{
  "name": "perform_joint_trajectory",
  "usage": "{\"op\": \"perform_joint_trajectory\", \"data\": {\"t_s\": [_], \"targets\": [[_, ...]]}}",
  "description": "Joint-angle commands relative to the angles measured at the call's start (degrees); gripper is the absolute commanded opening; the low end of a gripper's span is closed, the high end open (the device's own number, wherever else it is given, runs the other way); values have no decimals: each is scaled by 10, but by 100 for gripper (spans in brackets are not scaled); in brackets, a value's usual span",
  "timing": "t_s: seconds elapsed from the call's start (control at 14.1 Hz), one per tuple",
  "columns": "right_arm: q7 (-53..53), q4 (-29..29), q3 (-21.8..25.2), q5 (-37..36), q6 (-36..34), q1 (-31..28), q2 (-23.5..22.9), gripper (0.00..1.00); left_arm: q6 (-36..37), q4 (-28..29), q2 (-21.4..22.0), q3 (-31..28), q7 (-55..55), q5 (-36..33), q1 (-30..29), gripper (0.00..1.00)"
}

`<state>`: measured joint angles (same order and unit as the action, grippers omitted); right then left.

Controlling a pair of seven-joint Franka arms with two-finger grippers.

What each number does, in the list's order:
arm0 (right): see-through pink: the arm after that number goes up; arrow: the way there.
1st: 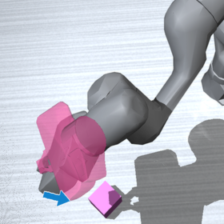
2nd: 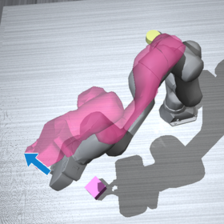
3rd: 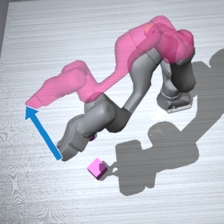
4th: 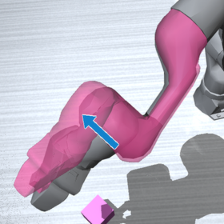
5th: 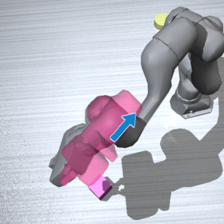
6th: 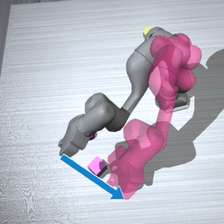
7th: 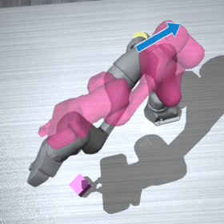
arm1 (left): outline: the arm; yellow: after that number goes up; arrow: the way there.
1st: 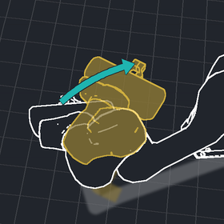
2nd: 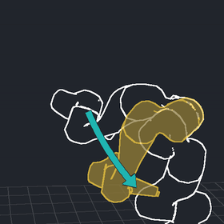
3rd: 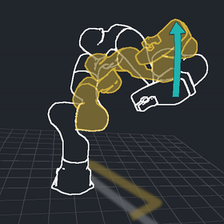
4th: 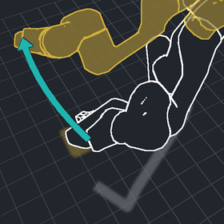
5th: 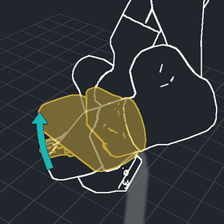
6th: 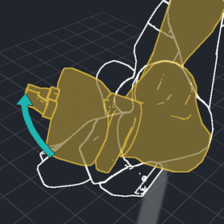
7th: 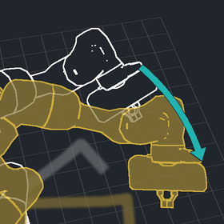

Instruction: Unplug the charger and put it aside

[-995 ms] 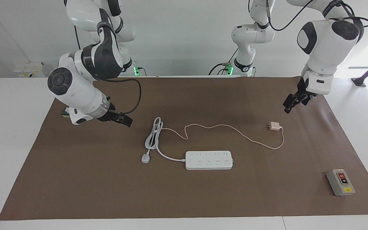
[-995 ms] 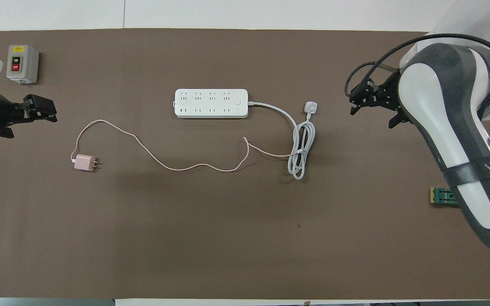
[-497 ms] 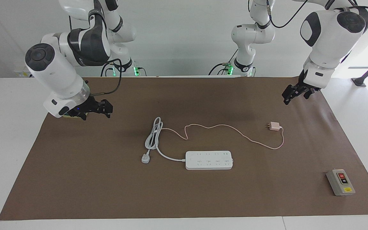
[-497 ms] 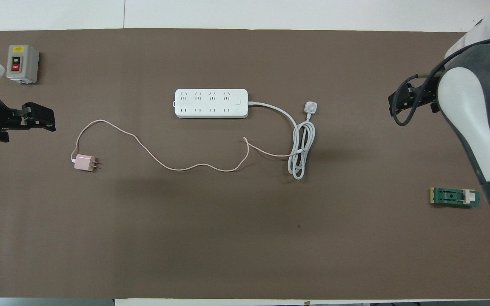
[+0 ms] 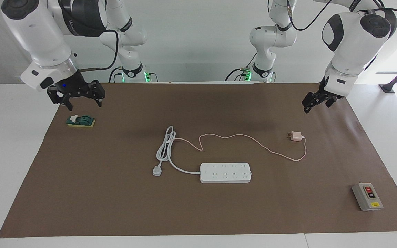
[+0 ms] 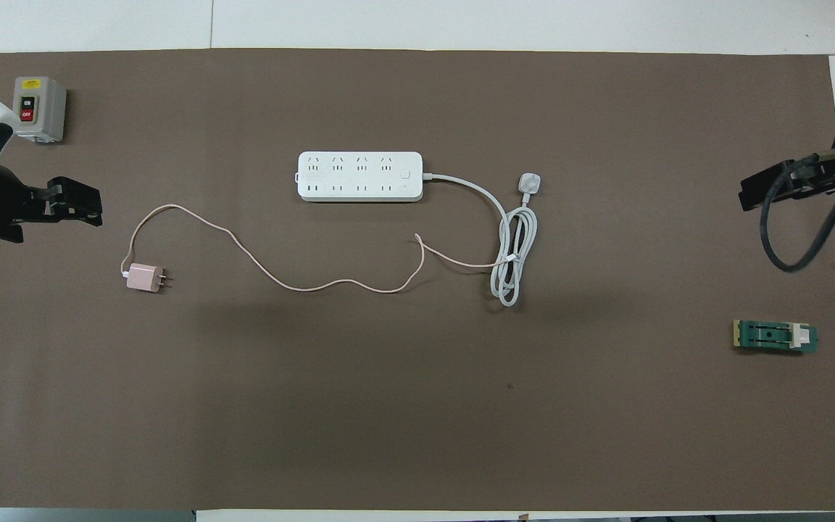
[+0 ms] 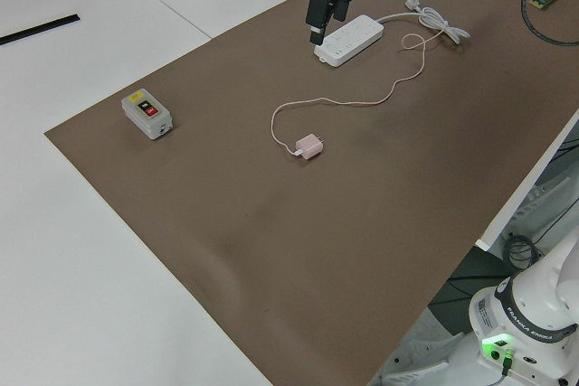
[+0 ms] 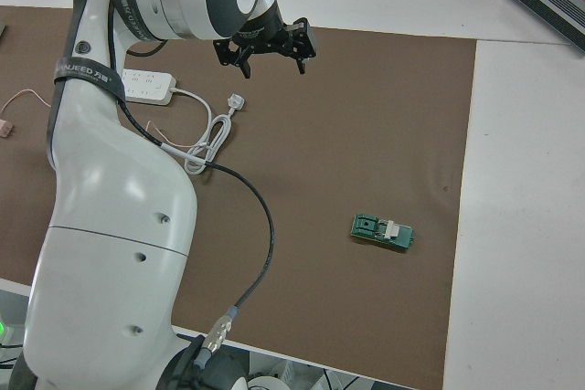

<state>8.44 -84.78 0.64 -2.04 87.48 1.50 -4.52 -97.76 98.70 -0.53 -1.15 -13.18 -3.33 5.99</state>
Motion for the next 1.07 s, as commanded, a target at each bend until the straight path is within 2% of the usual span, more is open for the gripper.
{"op": "perform_joint_trajectory", "data": {"t_s": [0.0,0.36,0.99], "targets": [[10,-92,-5,-15,12,-11,71,100,35,-11,-2,-1,66,3,1,100],[-33,-106,-6,-7,21,-24,70,100,76,-39,-3,13,122,31,-11,100],[-68,-105,-8,19,16,-29,71,100,77,-44,-2,13,134,36,-10,100]]}}
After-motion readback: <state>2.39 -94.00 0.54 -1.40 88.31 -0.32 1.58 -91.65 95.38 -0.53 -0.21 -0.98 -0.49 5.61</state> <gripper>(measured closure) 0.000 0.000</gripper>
